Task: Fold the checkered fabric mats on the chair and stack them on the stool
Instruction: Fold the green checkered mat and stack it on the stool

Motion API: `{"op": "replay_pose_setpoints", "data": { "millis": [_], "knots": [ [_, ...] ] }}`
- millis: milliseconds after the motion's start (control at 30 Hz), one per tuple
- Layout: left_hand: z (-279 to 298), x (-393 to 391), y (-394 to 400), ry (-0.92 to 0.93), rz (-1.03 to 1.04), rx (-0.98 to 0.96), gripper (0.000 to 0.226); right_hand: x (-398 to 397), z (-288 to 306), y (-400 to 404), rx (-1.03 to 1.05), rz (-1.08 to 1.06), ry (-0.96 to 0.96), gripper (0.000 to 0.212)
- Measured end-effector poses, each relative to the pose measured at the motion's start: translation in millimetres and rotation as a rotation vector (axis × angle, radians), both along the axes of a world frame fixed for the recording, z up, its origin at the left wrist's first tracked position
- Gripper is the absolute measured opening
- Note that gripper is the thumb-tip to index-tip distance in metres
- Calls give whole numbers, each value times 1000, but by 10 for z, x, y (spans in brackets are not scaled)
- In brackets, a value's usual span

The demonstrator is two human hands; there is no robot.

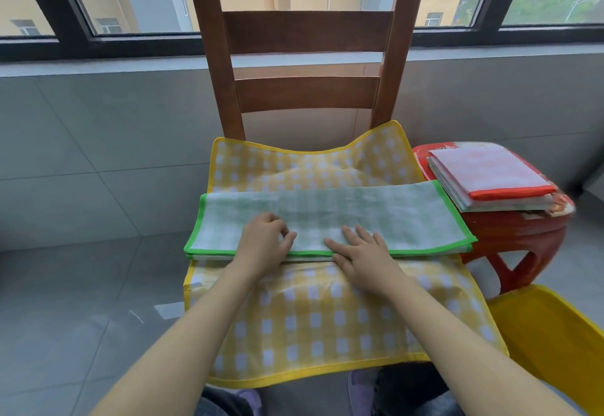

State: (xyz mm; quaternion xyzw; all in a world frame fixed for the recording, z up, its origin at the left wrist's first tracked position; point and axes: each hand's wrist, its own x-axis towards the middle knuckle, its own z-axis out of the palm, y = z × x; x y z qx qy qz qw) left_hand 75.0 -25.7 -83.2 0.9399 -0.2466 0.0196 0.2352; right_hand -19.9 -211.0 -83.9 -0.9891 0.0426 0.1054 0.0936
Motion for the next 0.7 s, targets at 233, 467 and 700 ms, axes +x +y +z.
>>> {"op": "replay_pose_setpoints", "data": {
  "millis": [233, 467, 700],
  "knots": [
    [-88, 387, -486, 160, 2, 262, 63, 30, 43, -42, -40, 26, -10, 43],
    [-225, 382, -527, 126, 49, 386, 64, 200, 213, -42, -7, -73, -169, 33],
    [-216, 384, -530, 126, 43, 339, 57, 765, -60, 72, 94, -72, -147, 51]
  ]
}}
